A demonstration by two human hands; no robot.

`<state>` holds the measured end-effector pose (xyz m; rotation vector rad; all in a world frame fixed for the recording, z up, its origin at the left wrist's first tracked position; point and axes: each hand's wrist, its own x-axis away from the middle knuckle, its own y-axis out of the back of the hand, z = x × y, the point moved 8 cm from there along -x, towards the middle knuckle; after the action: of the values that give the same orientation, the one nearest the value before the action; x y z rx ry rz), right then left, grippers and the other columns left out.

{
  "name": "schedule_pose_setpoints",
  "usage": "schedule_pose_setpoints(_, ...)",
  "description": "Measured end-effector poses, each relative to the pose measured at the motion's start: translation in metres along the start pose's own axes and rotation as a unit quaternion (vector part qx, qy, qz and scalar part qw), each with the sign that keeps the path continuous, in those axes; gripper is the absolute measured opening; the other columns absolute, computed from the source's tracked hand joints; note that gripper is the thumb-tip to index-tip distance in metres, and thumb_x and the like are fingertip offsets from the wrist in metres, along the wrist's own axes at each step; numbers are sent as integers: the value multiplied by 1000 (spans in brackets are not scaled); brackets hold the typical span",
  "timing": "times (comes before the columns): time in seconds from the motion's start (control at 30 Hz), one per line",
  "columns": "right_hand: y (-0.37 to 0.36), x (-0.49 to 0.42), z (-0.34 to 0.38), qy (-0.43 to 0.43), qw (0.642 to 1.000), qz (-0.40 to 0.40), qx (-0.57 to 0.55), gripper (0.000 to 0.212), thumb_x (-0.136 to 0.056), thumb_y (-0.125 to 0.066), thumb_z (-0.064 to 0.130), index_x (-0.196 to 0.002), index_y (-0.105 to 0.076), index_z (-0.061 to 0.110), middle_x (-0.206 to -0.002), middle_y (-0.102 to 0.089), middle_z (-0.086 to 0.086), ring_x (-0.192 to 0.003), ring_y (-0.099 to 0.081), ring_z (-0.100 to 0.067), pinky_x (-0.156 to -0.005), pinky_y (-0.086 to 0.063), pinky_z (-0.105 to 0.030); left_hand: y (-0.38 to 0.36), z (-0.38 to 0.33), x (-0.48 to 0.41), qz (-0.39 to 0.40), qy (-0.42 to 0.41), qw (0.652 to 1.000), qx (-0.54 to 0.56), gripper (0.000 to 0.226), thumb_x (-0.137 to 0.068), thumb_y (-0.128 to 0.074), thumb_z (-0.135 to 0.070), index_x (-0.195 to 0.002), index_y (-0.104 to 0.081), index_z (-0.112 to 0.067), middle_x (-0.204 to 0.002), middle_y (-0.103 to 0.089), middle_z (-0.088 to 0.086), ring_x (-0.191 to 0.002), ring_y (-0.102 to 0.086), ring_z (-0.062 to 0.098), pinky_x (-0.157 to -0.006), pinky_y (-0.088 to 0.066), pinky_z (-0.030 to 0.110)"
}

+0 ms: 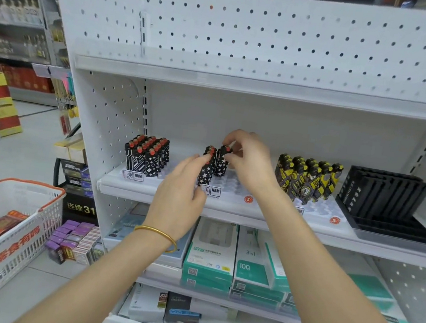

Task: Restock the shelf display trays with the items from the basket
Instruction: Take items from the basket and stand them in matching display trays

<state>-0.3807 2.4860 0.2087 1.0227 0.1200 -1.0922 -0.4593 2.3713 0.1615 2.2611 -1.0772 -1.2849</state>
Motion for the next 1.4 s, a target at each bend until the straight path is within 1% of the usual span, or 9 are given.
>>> schedule_pose_setpoints(0.13, -3, -2, -3, 13, 998, 4, 61, 22, -85, -59, 2, -104, -63, 12, -94, -51, -7, -85, -55, -25, -79, -48, -34, -1, 1, 2, 3, 3, 1000, 10, 61, -87, -44, 0, -142, -38, -25, -129, -46, -3, -97, -50, 8, -84, -37, 21)
schedule_pose_setpoints(0.43, -18, -6, -7, -5, 989, 52, 140, 33, -90, -50, 2, -116, -64, 18, -112, -56, -12, -99, -58, -31, -83, -48, -33, -3, 3, 2, 2, 5, 1000, 17, 60, -88, -44, 0, -142, -38, -27, -126, -45, -3, -94, -51, 8, -82, -37, 20)
schedule_pose_setpoints(0.6, 15, 21, 4, 0, 998, -29, 56, 52, -85, -41, -7, -127, -57, 20, -102, -56, -9, -90, -62, -27, -79, -53, -39, 11, -6, 10, -32, -37, 999, -11, 55, -88, -47, 1, -139, -42, -21, -128, -46, -1, -109, -44, 6, -93, -29, 13)
schedule_pose_setpoints(0.77, 22, 114, 20, 1, 994, -45, -96, 31, -87, -51, 0, -100, -67, 24, -85, -58, 7, -65, -65, -12, -75, -54, -34, 26, -6, 73, -121, -81, 989, 19, 33, -85, -43, -8, -114, -57, -14, -110, -52, -6, -101, -50, 9, -91, -38, 19)
schedule_pose_setpoints(0.93, -92, 226, -27, -132, 970, 172, -113, 23, -89, -54, 5, -97, -65, 24, -81, -59, 10, -60, -66, -12, -58, -51, -23, -44, 76, 177, 49, 68, 996, 24, 28, -85, -47, 2, -103, -62, -13, -99, -53, -5, -89, -51, 9, -80, -41, 21)
schedule_pose_setpoints(1.03, -168, 294, -69, -205, 928, 304, -68, 20, -91, -51, 8, -102, -64, 17, -83, -65, 4, -65, -68, -15, -61, -55, -32, -89, 141, 245, 156, 201, 967, 4, 30, -84, -46, 5, -102, -64, -12, -102, -55, -2, -91, -56, 17, -85, -44, 28)
schedule_pose_setpoints(1.1, -206, 332, -94, -256, 891, 366, -77, 19, -92, -50, 6, -104, -64, 12, -90, -66, -6, -67, -68, -19, -55, -53, -24, -116, 177, 286, 232, 254, 939, -26, 30, -87, -45, 4, -105, -63, -12, -110, -58, 4, -93, -56, 18, -89, -45, 30)
schedule_pose_setpoints(1.23, -242, 390, -141, -422, 814, 377, -130, 25, -93, -44, -3, -110, -60, 5, -107, -58, -13, -60, -59, -19, -50, -50, -22, -166, 236, 362, 378, 301, 871, -86, 36, -93, -44, -1, -125, -54, -13, -131, -50, 9, -113, -53, 22, -96, -42, 29)
schedule_pose_setpoints(1.4, -253, 403, -181, -485, 803, 324, -122, 37, -92, -37, -10, -121, -54, 5, -110, -52, -12, -68, -61, -20, -63, -57, -35, -233, 264, 410, 505, 208, 821, -168, 67, -91, -50, -6, -149, -17, -15, -155, -19, 9, -142, -20, 27, -113, -29, 35)
